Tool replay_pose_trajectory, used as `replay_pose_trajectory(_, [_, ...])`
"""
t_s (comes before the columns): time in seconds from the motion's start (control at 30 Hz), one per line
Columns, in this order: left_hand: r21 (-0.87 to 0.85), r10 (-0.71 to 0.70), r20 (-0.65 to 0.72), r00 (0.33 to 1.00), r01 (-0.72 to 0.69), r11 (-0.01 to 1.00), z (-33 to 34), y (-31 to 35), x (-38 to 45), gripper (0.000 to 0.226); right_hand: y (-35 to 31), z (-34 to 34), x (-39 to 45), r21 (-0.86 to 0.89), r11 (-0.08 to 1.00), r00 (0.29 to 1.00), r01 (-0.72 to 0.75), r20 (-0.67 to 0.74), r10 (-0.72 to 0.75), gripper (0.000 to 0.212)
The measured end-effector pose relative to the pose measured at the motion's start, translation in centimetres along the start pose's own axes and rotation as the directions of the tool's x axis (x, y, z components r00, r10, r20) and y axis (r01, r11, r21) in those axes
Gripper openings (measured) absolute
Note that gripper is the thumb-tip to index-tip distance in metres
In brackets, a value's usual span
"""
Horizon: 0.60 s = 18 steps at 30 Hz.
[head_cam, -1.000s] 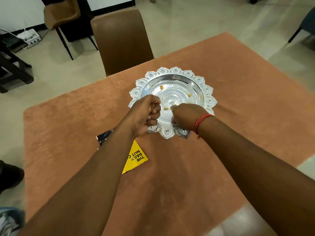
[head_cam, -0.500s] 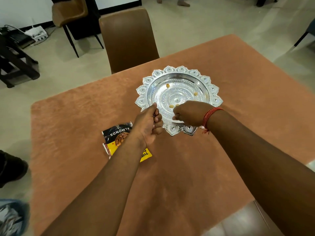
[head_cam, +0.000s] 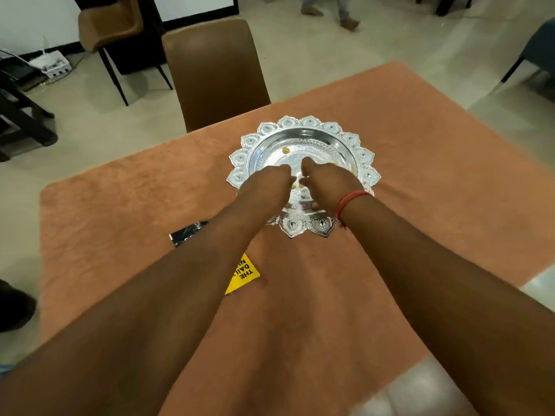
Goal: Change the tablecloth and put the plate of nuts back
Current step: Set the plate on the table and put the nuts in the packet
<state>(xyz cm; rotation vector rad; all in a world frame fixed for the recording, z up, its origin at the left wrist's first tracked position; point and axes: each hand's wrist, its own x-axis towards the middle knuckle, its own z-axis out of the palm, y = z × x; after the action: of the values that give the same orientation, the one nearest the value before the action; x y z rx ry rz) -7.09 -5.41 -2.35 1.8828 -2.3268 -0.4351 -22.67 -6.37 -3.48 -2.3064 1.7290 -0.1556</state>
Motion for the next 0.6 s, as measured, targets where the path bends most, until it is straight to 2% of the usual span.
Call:
replay_pose_trajectory(0.03, [0.157,0.056,0.016,0.998,-0.058,0.986,0.0,0.6,0.4,0.020,0.0,0.4,0.2,-0.094,0.994,0.999,0.047,0.022,-0.045,0.028])
replay_pose_trajectory(0.07, [0.252,0.084,0.049,0.995,-0.094,0.963,0.1,1.0,0.7,0.028,0.0,0.7,0.3,-0.150,0.987,0.998,0.063,0.023,-0.060,0.032])
replay_pose_trajectory(0.13, [0.331,0.091,0.137,0.986,-0.132,0.935,0.2,1.0,1.2,0.044,0.0,0.9,0.7,-0.188,0.980,0.998,0.061,0.018,-0.059,0.036])
replay_pose_trajectory(0.27, [0.353,0.108,0.185,0.977,-0.168,0.920,0.3,0.3,1.7,0.053,0.3,1.0,1.3,-0.151,0.986,0.998,0.070,0.015,-0.068,0.026])
replay_pose_trajectory(0.37, [0.342,0.147,0.149,0.978,-0.190,0.920,0.8,0.1,2.0,0.046,0.3,1.1,1.7,-0.096,0.995,0.999,0.007,0.051,-0.003,0.018])
replay_pose_trajectory(0.47, [0.334,0.129,0.151,0.980,-0.173,0.927,1.1,-0.2,2.3,0.041,0.2,1.1,2.0,-0.085,0.995,0.993,-0.047,0.100,0.055,0.024])
replay_pose_trajectory(0.6, [0.328,0.118,0.202,0.972,-0.180,0.927,1.1,0.0,2.5,0.037,-0.1,0.7,2.1,-0.127,0.992,0.988,-0.012,0.151,0.032,0.029])
